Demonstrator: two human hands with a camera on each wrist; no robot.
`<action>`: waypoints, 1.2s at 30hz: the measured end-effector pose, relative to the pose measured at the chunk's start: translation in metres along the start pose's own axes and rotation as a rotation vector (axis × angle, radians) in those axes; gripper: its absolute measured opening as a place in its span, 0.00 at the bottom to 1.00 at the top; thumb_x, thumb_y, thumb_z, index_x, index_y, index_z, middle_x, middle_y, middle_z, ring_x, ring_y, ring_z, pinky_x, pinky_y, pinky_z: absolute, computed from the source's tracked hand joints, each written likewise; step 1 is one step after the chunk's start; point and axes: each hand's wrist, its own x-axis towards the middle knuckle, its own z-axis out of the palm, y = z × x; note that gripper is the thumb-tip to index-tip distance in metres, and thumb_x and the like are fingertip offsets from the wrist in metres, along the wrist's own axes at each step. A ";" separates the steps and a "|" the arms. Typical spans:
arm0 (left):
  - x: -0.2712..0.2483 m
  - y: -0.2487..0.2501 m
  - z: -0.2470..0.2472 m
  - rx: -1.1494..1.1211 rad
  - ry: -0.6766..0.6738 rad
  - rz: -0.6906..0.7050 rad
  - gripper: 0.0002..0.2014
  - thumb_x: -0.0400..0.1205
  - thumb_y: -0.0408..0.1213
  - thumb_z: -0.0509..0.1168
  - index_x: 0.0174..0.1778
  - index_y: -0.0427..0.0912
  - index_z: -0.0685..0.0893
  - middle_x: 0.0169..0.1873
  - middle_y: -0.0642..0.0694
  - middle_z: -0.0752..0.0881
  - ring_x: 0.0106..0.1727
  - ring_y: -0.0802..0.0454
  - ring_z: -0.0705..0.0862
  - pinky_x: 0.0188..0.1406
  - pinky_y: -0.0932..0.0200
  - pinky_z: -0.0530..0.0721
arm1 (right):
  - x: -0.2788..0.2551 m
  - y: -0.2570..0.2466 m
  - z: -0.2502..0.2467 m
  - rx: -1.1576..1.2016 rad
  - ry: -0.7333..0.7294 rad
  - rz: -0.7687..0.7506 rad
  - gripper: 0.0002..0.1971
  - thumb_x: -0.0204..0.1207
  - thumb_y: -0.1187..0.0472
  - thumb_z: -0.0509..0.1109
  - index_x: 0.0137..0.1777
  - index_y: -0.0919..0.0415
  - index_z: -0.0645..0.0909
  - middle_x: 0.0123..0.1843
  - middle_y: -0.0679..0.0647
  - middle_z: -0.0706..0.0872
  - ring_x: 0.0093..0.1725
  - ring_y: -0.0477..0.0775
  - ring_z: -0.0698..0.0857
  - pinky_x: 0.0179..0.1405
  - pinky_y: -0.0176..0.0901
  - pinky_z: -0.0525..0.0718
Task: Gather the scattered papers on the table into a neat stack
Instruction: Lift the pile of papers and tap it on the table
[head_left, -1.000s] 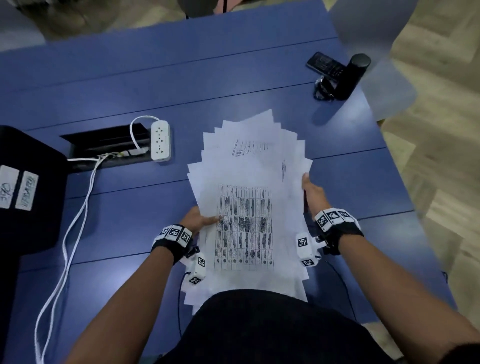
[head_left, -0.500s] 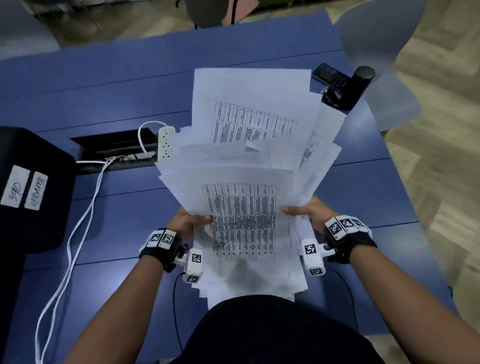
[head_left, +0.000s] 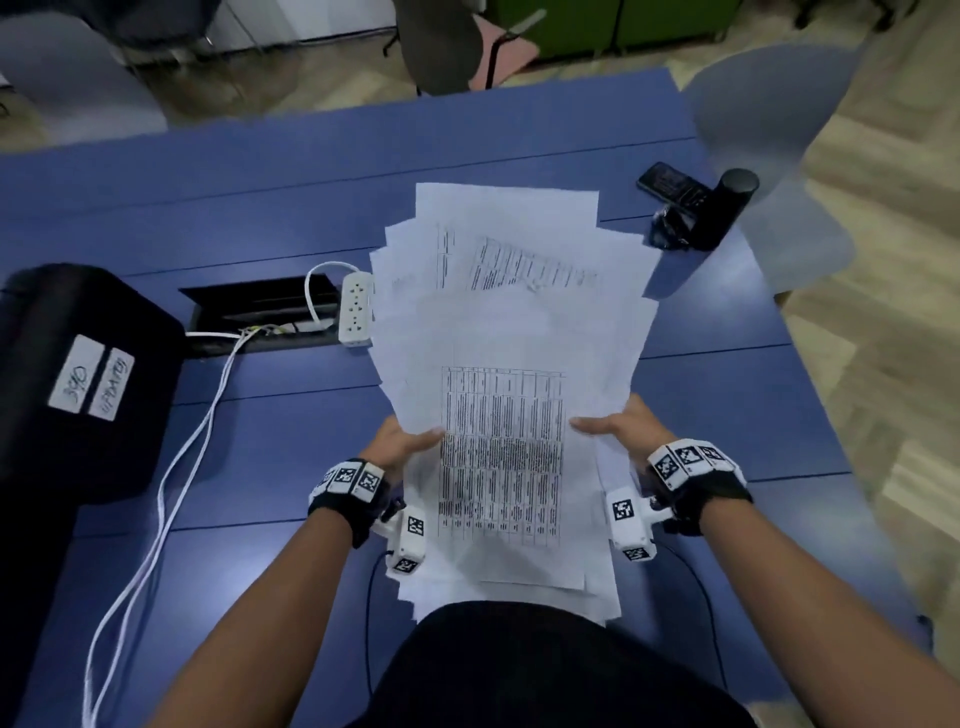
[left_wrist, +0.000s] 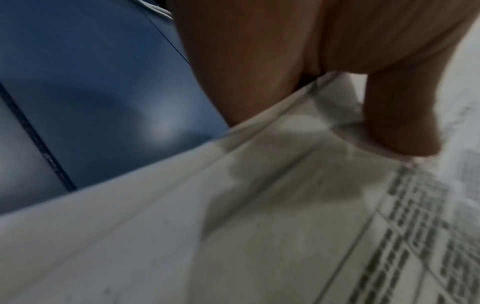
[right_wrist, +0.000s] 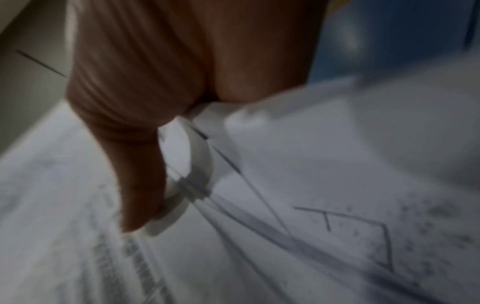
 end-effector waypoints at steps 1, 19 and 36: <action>-0.003 0.000 -0.002 -0.061 -0.043 -0.024 0.32 0.67 0.34 0.79 0.67 0.36 0.79 0.57 0.45 0.88 0.63 0.46 0.84 0.70 0.48 0.75 | -0.003 0.000 -0.004 -0.006 -0.016 0.014 0.46 0.46 0.48 0.91 0.68 0.57 0.79 0.61 0.50 0.89 0.65 0.53 0.84 0.74 0.58 0.74; -0.064 0.134 0.021 -0.278 0.155 0.400 0.15 0.76 0.30 0.72 0.56 0.28 0.85 0.58 0.42 0.87 0.45 0.71 0.87 0.53 0.75 0.82 | -0.116 -0.154 0.010 0.045 0.243 -0.755 0.11 0.71 0.73 0.75 0.44 0.54 0.83 0.33 0.24 0.86 0.39 0.23 0.85 0.42 0.18 0.78; -0.040 0.092 0.010 -0.399 0.179 0.464 0.37 0.49 0.40 0.87 0.53 0.27 0.85 0.43 0.46 0.93 0.51 0.45 0.90 0.58 0.50 0.86 | -0.077 -0.123 0.008 0.027 0.154 -0.455 0.20 0.59 0.66 0.85 0.48 0.57 0.81 0.47 0.43 0.88 0.49 0.43 0.88 0.49 0.28 0.85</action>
